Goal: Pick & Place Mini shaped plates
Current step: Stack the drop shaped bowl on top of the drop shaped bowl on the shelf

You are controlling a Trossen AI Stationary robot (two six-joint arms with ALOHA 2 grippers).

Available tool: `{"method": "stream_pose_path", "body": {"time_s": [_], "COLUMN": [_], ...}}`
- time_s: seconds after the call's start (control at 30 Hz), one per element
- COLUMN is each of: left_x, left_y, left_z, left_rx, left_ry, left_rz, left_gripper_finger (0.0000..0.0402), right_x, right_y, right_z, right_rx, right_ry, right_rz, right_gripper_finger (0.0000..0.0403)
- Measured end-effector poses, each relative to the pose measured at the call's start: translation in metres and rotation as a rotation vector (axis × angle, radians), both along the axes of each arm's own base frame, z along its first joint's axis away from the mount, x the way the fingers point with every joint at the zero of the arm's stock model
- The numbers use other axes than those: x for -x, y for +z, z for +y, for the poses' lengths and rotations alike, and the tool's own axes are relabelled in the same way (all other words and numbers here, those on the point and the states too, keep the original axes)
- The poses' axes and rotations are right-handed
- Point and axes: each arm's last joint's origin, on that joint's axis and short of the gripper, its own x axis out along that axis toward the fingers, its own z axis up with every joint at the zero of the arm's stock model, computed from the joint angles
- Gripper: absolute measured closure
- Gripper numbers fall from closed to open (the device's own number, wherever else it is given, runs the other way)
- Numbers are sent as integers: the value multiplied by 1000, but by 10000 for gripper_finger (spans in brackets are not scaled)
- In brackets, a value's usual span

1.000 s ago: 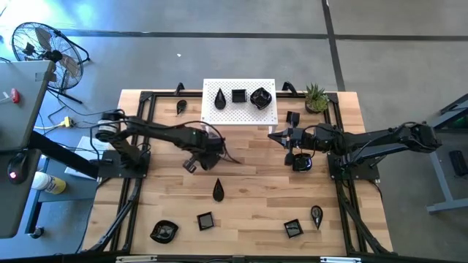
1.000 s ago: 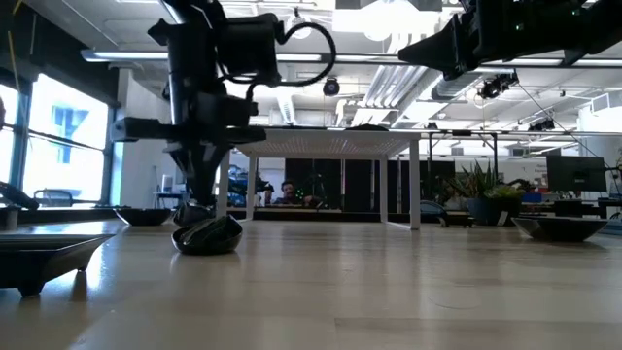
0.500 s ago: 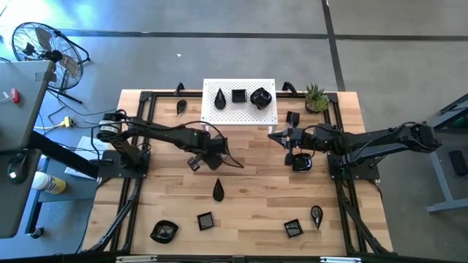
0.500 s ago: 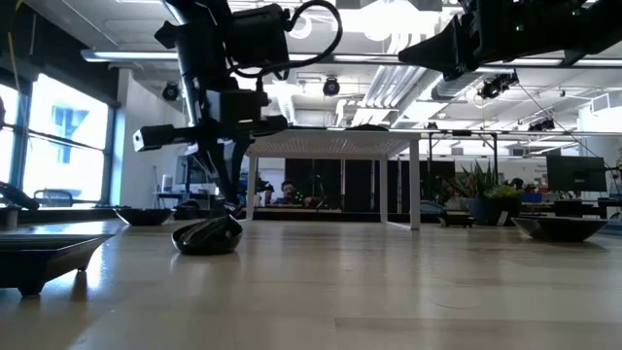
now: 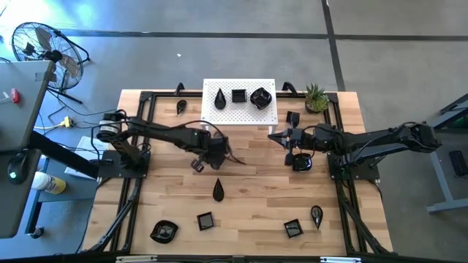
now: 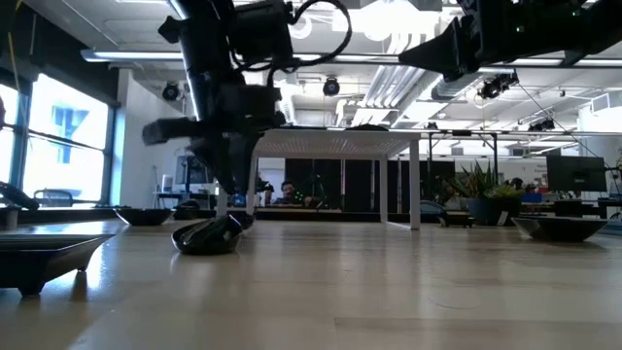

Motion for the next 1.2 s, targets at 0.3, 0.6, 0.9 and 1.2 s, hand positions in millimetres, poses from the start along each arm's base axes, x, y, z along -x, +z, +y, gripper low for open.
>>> {"method": "stream_pose_path", "body": {"time_s": [0.3, 0.6, 0.9, 1.2], "left_x": [5, 12, 12, 17], "left_y": [8, -6, -6, -10], "left_z": [-20, -51, -45, -31], "left_rx": [473, 623, 610, 456], "left_ry": [544, 1080, 1497, 1639], "left_rz": [-54, -66, -228, -338], "left_gripper_finger": [394, 399, 385, 349], "right_x": [0, 0, 1, 1], "right_y": [-2, -5, -9, -9], "right_z": [0, 0, 0, 0], "right_rx": [0, -1, 15, 15], "right_ry": [0, 0, 2, 2], "right_rz": [20, 47, 97, 99], "right_gripper_finger": [401, 399, 397, 399]}}
